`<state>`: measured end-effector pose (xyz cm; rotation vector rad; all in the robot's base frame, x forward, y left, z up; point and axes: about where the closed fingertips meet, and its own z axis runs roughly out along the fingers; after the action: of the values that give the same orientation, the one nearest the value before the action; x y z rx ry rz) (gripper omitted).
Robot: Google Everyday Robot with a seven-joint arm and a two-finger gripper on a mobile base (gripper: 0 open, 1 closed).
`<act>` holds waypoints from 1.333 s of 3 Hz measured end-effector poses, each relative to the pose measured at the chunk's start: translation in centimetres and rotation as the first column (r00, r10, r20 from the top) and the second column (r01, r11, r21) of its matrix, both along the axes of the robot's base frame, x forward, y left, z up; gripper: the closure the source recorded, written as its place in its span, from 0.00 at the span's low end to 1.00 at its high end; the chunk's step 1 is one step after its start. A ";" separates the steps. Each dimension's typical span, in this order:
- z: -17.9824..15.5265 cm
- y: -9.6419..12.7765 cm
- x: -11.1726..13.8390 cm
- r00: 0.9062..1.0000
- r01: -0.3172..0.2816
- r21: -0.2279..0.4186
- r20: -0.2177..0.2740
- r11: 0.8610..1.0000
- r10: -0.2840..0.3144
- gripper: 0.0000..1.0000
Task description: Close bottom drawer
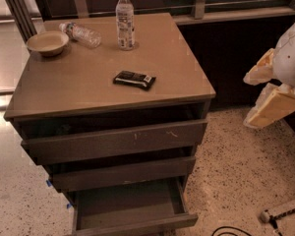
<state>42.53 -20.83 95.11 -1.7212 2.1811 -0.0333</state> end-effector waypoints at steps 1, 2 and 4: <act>-10.4 0.6 -2.7 0.997 0.021 0.203 -0.078 0.979 -0.005 0.72; -19.0 1.7 -6.1 0.977 0.045 0.340 -0.213 0.939 0.031 0.95; -21.2 2.1 -7.0 0.974 0.023 0.354 -0.219 0.935 0.059 1.00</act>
Offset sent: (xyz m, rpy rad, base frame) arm -0.1021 0.0272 -0.2927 0.5319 0.4022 -0.0044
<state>35.51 -18.76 73.95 -1.5982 2.1577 0.5560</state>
